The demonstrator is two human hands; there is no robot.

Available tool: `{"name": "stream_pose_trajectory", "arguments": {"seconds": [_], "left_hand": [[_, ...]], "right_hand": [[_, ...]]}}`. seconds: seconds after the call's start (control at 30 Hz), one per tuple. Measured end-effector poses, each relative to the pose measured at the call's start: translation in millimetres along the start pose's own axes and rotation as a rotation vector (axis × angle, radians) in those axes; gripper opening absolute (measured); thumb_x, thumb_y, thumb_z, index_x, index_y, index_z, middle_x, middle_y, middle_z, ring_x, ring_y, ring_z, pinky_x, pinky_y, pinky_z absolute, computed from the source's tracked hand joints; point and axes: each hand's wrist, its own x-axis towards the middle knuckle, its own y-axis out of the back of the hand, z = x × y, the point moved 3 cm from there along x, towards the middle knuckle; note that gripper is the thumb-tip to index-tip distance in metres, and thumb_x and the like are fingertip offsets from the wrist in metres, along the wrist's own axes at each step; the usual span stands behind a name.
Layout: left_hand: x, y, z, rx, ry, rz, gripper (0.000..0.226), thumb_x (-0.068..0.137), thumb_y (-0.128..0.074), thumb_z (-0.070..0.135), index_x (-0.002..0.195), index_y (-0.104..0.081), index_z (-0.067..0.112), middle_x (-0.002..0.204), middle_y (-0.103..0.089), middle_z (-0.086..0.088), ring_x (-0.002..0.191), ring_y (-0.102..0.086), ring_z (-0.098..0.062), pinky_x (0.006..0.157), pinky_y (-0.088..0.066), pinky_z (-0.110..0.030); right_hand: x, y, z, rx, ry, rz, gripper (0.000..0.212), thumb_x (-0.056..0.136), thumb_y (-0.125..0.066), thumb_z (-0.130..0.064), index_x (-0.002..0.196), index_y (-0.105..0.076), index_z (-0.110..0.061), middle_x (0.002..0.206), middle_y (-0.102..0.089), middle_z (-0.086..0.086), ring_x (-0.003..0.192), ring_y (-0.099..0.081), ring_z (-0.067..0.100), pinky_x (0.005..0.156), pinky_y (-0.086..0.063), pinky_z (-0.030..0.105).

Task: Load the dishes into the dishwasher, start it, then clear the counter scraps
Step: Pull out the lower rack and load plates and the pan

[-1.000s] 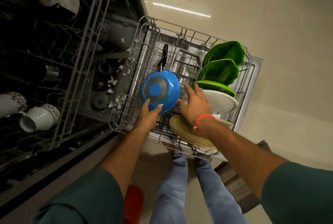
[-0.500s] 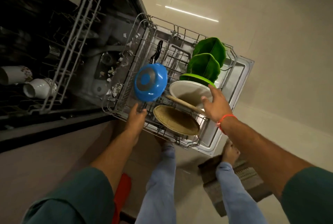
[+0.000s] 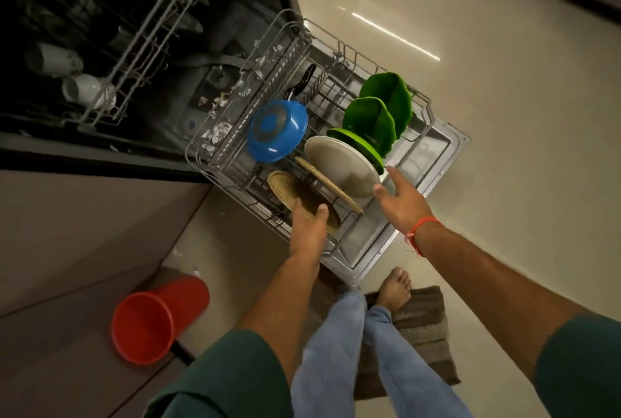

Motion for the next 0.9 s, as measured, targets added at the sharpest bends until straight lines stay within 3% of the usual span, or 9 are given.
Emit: {"name": "stream_pose_trajectory", "arguments": {"seconds": [0.3,0.43,0.53,0.67,0.77,0.9], "left_hand": [[26,41,-19,-0.199,-0.007,0.094,0.073,0.105,-0.053,0.033,0.161,-0.008,0.036,0.166,-0.025,-0.002,0.148,-0.033,-0.027,0.117,-0.03,-0.042],[28,51,-45,-0.228,0.061,0.152,0.076,0.102,-0.056,0.039,0.16,-0.007,0.038,0.167,-0.022,-0.003,0.149,-0.031,-0.03,0.12,-0.03,-0.048],[21,50,-61,-0.266,0.144,0.176,0.076,0.103,-0.055,0.033,0.161,-0.005,0.036,0.166,-0.022,-0.005,0.149,-0.031,-0.029,0.12,-0.031,-0.051],[9,42,-70,-0.294,0.225,0.251,0.074,0.104,-0.054,0.022,0.161,-0.01,0.034,0.143,-0.048,0.002,0.137,-0.045,-0.028,0.117,-0.036,-0.05],[4,33,-71,-0.364,0.277,0.319,0.071,0.104,-0.054,0.024,0.161,-0.013,0.032,0.16,-0.035,-0.006,0.143,-0.039,-0.029,0.118,-0.035,-0.049],[-6,7,-63,-0.485,0.305,0.36,0.068,0.104,-0.054,0.025,0.161,-0.017,0.031,0.16,-0.035,-0.011,0.139,-0.043,-0.031,0.114,-0.039,-0.048]], "right_hand": [[28,-13,-19,-0.14,-0.002,-0.089,0.061,0.104,-0.047,-0.042,0.159,-0.023,-0.029,0.163,-0.031,0.006,0.147,-0.034,0.028,0.118,-0.028,0.04],[41,-2,-21,-0.125,-0.033,-0.095,0.062,0.104,-0.048,-0.044,0.159,-0.025,-0.03,0.162,-0.033,0.007,0.147,-0.035,0.028,0.118,-0.029,0.041],[50,10,-18,-0.124,-0.057,-0.127,0.061,0.104,-0.047,-0.044,0.159,-0.025,-0.029,0.162,-0.032,0.007,0.148,-0.033,0.028,0.119,-0.027,0.04],[72,36,-16,-0.147,-0.087,-0.196,0.063,0.103,-0.051,-0.042,0.158,-0.025,-0.027,0.161,-0.034,0.01,0.146,-0.036,0.03,0.12,-0.028,0.042],[86,58,-23,-0.192,-0.077,-0.252,0.063,0.101,-0.054,-0.043,0.157,-0.029,-0.027,0.159,-0.037,0.009,0.145,-0.037,0.03,0.119,-0.029,0.043],[99,84,-34,-0.321,0.005,-0.339,0.063,0.102,-0.052,-0.043,0.158,-0.028,-0.028,0.158,-0.039,0.008,0.144,-0.039,0.03,0.119,-0.031,0.043]]}}
